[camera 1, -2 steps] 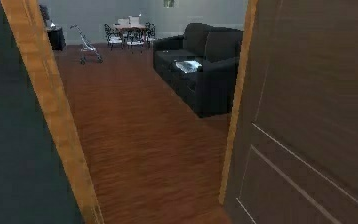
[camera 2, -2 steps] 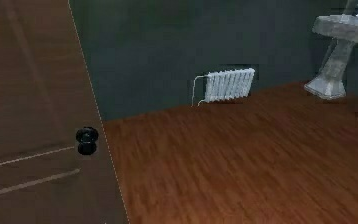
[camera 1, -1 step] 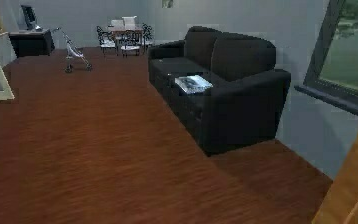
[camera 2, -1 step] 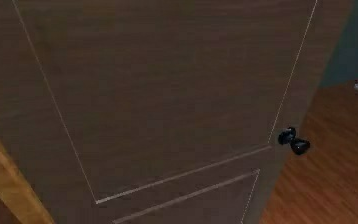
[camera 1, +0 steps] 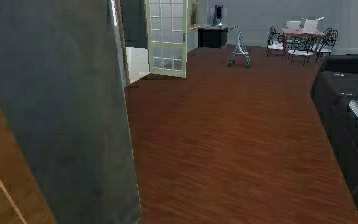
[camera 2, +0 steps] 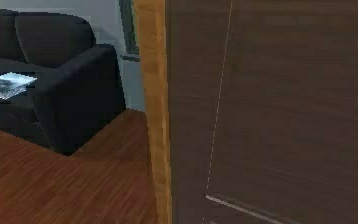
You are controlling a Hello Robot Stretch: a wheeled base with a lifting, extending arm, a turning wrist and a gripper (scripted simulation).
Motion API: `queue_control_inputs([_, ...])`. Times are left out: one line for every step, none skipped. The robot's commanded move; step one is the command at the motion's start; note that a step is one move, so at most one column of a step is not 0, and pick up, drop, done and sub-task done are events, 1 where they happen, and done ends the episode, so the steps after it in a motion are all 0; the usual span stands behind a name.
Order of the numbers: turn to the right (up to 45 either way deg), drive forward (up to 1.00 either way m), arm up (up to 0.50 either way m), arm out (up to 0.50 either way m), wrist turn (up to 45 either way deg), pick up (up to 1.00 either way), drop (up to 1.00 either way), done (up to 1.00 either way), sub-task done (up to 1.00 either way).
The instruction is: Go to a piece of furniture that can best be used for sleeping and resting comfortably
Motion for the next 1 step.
queue_control_inputs([0.0, 0.60, 0.00, 0.00, 0.0, 0.00, 0.00, 0.00, 0.00])
